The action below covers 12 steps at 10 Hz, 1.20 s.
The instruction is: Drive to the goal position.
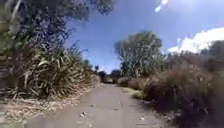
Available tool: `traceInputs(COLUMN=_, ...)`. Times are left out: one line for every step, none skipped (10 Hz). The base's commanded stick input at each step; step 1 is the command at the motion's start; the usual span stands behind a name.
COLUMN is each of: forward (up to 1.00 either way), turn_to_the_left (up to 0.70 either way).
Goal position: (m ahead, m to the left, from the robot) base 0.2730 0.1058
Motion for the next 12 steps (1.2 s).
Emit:
traceInputs(forward=1.00, turn_to_the_left=0.16)
traceInputs(forward=1.00, turn_to_the_left=0.03)
traceInputs(forward=1.00, turn_to_the_left=0.00)
traceInputs(forward=1.00, turn_to_the_left=0.00)
traceInputs(forward=1.00, turn_to_the_left=0.00)
traceInputs(forward=1.00, turn_to_the_left=0.00)
traceInputs(forward=1.00, turn_to_the_left=0.00)
traceInputs(forward=1.00, turn_to_the_left=0.00)
traceInputs(forward=1.00, turn_to_the_left=0.00)
traceInputs(forward=1.00, turn_to_the_left=0.00)
traceInputs(forward=1.00, turn_to_the_left=0.00)
traceInputs(forward=1.00, turn_to_the_left=0.00)
